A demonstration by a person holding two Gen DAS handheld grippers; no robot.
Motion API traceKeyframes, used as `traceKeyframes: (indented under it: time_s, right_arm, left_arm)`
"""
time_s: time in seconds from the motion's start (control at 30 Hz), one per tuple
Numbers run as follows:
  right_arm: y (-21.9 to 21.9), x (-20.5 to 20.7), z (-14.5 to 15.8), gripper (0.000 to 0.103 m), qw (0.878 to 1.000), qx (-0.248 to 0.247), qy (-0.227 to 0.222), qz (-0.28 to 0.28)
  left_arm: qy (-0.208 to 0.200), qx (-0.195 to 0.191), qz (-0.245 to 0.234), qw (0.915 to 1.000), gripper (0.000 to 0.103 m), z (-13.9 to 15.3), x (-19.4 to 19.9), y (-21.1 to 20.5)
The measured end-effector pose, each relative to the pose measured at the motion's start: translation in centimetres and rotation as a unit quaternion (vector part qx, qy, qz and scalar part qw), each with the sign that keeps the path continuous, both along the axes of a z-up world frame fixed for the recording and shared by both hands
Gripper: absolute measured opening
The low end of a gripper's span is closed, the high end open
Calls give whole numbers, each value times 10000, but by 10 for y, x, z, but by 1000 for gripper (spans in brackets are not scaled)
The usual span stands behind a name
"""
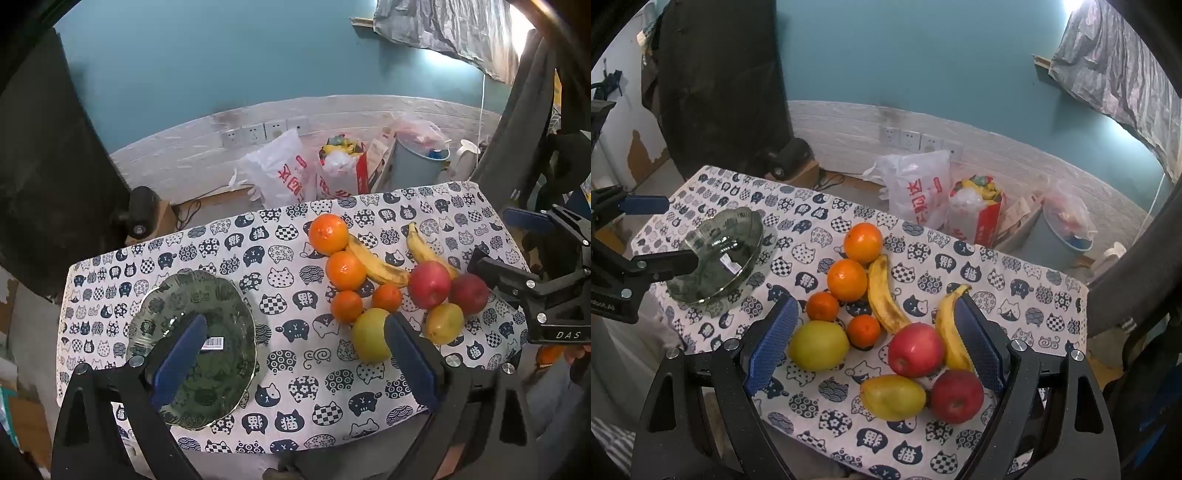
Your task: Organize fruits
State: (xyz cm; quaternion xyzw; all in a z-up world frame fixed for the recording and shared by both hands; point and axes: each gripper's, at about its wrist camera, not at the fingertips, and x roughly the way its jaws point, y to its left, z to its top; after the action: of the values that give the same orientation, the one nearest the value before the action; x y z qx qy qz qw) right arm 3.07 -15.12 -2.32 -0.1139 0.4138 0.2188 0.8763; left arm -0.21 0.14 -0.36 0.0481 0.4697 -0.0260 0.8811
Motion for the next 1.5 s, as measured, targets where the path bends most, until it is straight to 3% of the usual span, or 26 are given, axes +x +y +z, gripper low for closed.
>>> traceKeyframes:
  time_s: [1.5]
  right_arm:
    - [-2,1,3,85,10000,20,13,-27]
  left_arm:
    - [70,29,63,10000,98,1,1,2]
